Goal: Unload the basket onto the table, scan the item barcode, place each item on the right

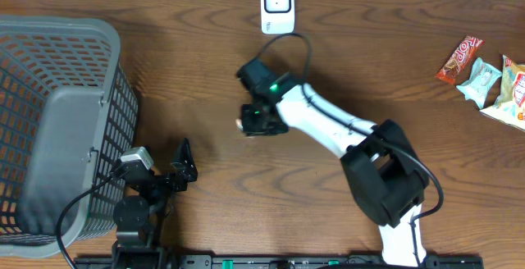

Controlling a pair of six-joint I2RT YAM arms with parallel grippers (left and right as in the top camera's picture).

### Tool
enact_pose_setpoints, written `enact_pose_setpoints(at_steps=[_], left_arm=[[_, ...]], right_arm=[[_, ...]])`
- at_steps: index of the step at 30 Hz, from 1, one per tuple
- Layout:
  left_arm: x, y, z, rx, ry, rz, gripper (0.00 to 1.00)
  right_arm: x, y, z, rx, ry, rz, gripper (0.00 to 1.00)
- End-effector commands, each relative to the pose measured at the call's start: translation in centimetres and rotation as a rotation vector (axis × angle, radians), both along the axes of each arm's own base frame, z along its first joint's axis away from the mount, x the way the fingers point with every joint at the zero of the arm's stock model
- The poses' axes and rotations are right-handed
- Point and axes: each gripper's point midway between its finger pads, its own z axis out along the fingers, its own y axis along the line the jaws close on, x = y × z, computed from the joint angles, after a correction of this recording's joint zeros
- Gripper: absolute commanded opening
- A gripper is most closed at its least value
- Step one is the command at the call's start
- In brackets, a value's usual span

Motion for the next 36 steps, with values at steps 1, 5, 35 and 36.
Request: enact_pose_setpoints(at_steps=[1,5,35,36], left_arm=[[-0.2,0.0,-1.6,-0.010,0.050,-0.003,0.98],[-0.2,0.0,-1.6,-0.010,0.050,-0.003,0.98],[-0.2,0.0,-1.6,-0.009,0.050,-0.003,0.98],[-0.2,0.0,-1.6,-0.009,0.050,-0.003,0.98]], right_arm=[[0.4,2.0,0.3,0.035,-0.065,0.025,0.35],[0.7,2.4,1.3,0.053,-0.090,0.037,0.39],[4.5,-1.4,1.1,0.087,-0.161,0.210,0.56],[4.6,-1.3,0.7,0.085,-0.158,0.210,0.54]])
